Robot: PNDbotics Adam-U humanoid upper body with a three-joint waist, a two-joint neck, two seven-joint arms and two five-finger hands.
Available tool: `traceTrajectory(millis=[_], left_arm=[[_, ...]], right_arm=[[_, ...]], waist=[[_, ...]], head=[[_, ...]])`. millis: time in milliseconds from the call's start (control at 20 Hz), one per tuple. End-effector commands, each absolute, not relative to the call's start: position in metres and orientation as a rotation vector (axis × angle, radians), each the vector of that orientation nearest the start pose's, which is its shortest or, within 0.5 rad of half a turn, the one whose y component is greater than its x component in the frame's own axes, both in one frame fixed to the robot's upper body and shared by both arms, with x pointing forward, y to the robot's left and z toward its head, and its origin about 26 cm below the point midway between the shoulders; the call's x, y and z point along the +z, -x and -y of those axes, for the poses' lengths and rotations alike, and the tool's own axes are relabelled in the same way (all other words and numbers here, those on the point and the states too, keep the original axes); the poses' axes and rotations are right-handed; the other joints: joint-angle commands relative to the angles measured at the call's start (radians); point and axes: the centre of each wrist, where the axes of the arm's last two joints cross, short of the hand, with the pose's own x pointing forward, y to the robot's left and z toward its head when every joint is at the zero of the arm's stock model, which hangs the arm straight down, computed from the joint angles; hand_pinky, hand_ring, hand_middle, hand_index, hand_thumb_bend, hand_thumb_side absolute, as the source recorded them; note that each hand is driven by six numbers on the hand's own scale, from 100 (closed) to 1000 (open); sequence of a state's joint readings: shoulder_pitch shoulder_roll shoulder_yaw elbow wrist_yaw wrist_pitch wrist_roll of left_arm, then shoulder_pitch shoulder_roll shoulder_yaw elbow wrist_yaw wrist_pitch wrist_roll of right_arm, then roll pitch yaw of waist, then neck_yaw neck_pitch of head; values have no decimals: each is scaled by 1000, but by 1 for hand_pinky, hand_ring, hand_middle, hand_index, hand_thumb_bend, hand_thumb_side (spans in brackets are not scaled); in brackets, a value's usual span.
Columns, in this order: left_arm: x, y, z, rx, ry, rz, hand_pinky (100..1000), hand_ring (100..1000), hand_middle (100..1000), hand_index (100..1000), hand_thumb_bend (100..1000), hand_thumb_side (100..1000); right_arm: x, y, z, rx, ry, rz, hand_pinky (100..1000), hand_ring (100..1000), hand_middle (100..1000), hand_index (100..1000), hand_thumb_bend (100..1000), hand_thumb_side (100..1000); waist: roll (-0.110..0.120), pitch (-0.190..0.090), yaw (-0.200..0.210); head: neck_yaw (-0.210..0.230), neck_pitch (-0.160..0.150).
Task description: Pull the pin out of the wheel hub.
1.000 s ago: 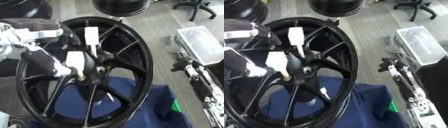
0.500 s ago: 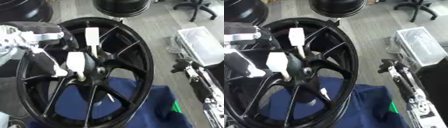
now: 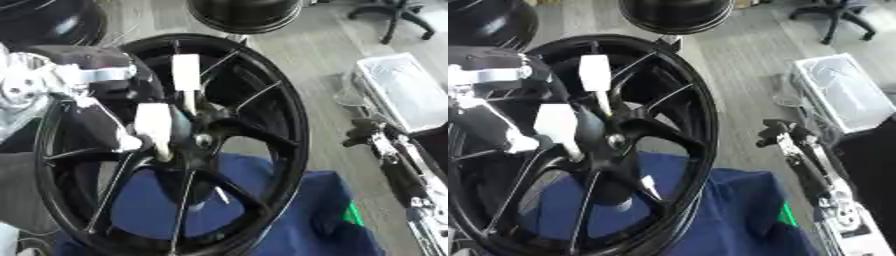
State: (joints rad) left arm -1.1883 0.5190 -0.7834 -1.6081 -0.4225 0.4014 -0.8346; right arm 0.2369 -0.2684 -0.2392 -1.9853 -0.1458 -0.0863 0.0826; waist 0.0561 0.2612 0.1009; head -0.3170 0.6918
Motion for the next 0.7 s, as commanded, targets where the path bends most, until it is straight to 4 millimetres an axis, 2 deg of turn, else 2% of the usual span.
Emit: traceTrajectory(millis=[50, 200, 400, 550, 700], left_arm=[[308, -352, -74, -2012, -522, 1245, 850, 826, 766, 817, 341, 204], [306, -353, -72, -2000, -520, 1246, 842, 817, 755, 757, 270, 219], [306, -352, -72, -1995, -512, 1241, 828, 801, 714, 616, 194, 233], [309, -350, -74, -2005, -508, 1231, 817, 782, 678, 497, 185, 239], [312, -348, -76, -2009, -522, 1233, 809, 772, 661, 432, 195, 253]], right_arm=[[85, -205, 360, 120, 284, 1878, 974, 623, 601, 753, 100, 695], [85, -205, 360, 125, 280, 1878, 974, 623, 601, 753, 100, 696], [85, -205, 360, 128, 281, 1875, 974, 623, 602, 753, 100, 696], [85, -205, 360, 128, 283, 1874, 974, 623, 602, 753, 100, 696], [85, -205, 360, 129, 284, 1873, 974, 623, 602, 753, 100, 696]], waist=[[-4, -14, -2], [-4, -13, -4], [-4, -13, -5], [-3, -13, -4], [-2, -14, -4]], head=[[4, -4], [4, -2], [5, -1], [4, 2], [4, 4]])
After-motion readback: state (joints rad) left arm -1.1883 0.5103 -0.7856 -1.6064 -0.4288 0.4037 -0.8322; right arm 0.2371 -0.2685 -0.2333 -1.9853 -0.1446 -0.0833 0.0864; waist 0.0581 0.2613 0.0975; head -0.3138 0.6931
